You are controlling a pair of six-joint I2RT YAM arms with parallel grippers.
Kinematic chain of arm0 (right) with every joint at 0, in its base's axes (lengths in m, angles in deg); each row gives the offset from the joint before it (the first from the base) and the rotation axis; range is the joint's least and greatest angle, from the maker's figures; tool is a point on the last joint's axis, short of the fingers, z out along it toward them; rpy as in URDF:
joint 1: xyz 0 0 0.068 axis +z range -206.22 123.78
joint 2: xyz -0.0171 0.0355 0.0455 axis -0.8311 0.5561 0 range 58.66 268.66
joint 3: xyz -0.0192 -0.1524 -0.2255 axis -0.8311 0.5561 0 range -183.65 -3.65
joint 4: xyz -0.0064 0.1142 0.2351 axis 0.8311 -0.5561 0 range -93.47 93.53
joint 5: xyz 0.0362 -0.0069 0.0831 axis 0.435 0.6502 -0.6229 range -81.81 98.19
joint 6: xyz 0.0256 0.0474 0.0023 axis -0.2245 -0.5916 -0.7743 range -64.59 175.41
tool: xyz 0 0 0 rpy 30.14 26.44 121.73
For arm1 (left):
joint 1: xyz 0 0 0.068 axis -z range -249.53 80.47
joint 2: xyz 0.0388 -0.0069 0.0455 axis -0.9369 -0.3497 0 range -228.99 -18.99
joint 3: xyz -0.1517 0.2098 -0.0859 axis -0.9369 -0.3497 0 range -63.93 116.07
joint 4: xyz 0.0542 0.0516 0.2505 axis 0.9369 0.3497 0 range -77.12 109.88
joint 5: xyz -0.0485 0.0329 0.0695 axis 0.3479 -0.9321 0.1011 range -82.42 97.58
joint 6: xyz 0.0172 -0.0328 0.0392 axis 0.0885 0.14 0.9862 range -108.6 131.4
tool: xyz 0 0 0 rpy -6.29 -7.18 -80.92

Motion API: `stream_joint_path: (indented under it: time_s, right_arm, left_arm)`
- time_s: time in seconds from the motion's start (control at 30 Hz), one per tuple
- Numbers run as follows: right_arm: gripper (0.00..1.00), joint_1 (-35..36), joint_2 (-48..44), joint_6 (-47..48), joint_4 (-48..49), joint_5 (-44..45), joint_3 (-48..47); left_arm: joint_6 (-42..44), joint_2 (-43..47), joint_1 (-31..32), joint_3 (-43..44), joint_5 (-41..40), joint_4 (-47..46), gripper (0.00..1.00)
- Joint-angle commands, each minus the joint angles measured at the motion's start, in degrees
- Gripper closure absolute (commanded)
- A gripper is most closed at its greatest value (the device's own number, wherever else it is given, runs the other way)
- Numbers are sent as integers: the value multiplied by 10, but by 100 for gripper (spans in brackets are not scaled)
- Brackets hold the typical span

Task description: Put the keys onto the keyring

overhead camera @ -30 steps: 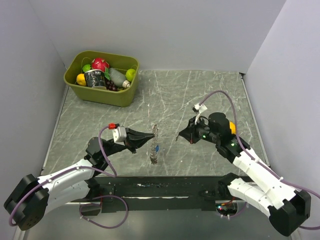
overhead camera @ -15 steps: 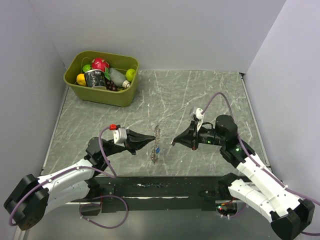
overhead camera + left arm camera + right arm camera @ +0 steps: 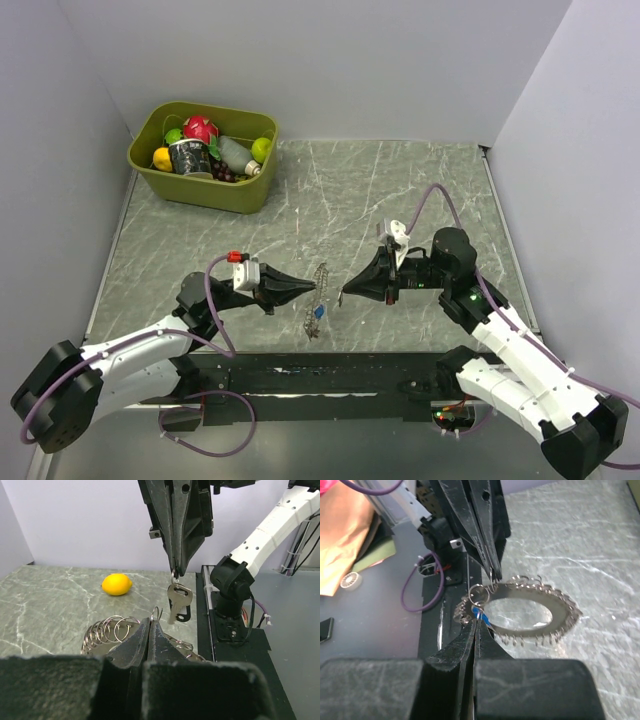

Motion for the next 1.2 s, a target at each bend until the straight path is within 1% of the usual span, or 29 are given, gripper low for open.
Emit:
stream_joint_path:
  time_s: [0.0, 0.3, 0.63, 0.8, 1.17]
  right_arm:
    - [100, 4, 5, -18, 63, -30, -9]
    - [100, 3, 19, -29, 70, -35, -16]
    - [100, 9, 44, -73, 114, -42, -13]
    - [100, 24, 57, -65, 105, -24, -21]
    - [100, 41, 80, -66, 104, -21, -31]
  left_arm:
    - [9, -2, 6, 31, 21, -52, 99]
    - [17, 3, 10, 36, 23, -32, 99]
    - [28, 9, 16, 35, 19, -26, 99]
    - [28, 3, 18, 37, 22, -26, 99]
    - [33, 2, 21, 38, 21, -20, 99]
